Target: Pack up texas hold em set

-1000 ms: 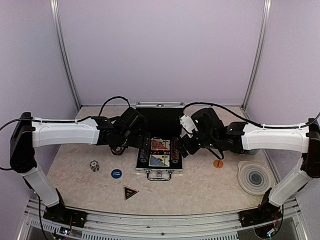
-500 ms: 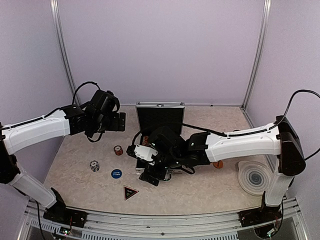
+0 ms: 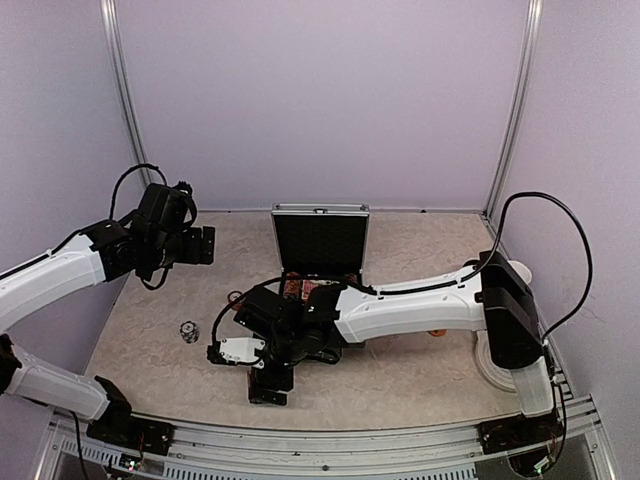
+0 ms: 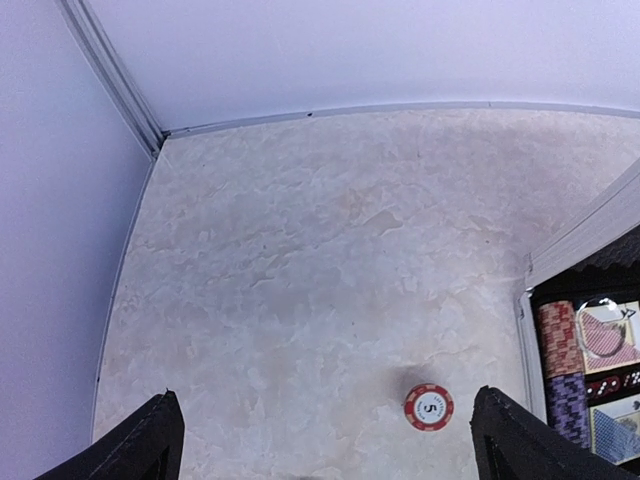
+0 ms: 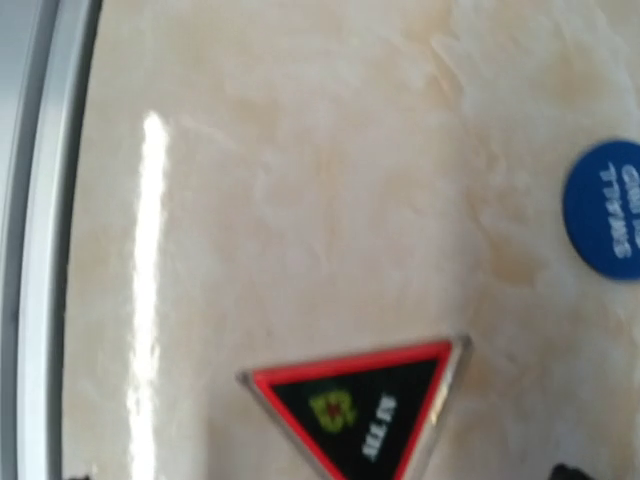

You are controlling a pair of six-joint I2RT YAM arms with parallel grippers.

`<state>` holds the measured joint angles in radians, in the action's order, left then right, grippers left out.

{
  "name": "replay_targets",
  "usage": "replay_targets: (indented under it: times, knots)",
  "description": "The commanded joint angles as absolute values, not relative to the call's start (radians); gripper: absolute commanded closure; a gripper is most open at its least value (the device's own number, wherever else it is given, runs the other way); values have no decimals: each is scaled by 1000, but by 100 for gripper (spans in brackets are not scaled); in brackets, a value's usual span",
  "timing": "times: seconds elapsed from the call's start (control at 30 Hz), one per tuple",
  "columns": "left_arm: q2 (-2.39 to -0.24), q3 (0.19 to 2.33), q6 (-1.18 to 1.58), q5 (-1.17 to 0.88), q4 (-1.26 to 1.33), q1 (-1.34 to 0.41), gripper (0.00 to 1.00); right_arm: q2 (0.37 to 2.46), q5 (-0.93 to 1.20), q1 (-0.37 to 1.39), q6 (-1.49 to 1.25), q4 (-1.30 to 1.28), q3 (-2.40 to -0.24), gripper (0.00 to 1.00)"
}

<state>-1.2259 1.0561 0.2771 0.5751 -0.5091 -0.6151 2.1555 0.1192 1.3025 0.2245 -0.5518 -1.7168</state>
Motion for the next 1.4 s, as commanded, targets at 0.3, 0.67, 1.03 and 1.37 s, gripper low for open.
replay_targets:
  times: [0.3,0.67,1.03,1.37]
  knots:
    - [-1184,945,232,553,-411,-553,1,2358,76,1318,224,-716,-1968,1]
    - [-1195,939,234,548,-407,-544,1,2401,41,1318,194,-747,-1980,1]
    - [-1208,939,241,550,-409,-543,1,2407,68,1318,152,-753,-2007,1]
    - [-1218,939,243,555,-413,-543,1,2426,37,1318,119,-762,-2022,1]
